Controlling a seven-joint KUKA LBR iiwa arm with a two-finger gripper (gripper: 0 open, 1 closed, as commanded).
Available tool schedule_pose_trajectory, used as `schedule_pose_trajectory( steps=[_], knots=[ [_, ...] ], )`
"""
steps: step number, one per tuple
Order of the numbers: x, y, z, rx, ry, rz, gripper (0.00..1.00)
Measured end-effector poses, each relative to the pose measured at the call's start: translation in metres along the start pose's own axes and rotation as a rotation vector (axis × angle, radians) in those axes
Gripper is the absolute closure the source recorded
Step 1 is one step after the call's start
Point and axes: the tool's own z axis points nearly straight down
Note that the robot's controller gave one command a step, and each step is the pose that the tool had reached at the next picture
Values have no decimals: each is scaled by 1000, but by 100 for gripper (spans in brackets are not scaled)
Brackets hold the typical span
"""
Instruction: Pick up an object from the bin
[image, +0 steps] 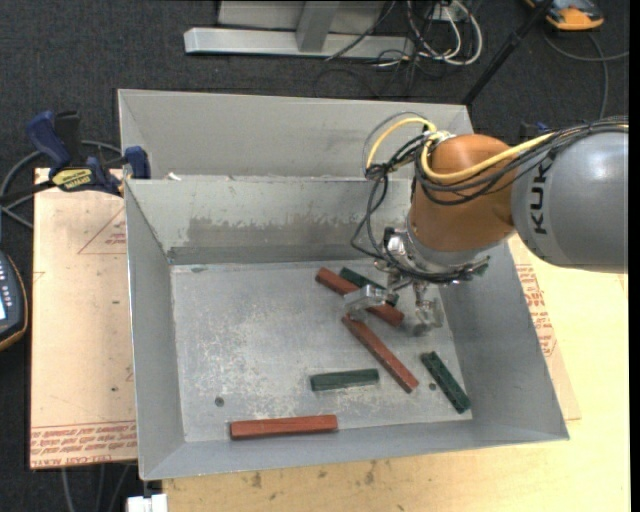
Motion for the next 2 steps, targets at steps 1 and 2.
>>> schedule_pose_trajectory(
  steps=[1, 2],
  knots=[
    [-26, -35, 4, 5, -2, -38, 0],
    [-25, -31, 4, -10, 3, -40, 100]
  ],
)
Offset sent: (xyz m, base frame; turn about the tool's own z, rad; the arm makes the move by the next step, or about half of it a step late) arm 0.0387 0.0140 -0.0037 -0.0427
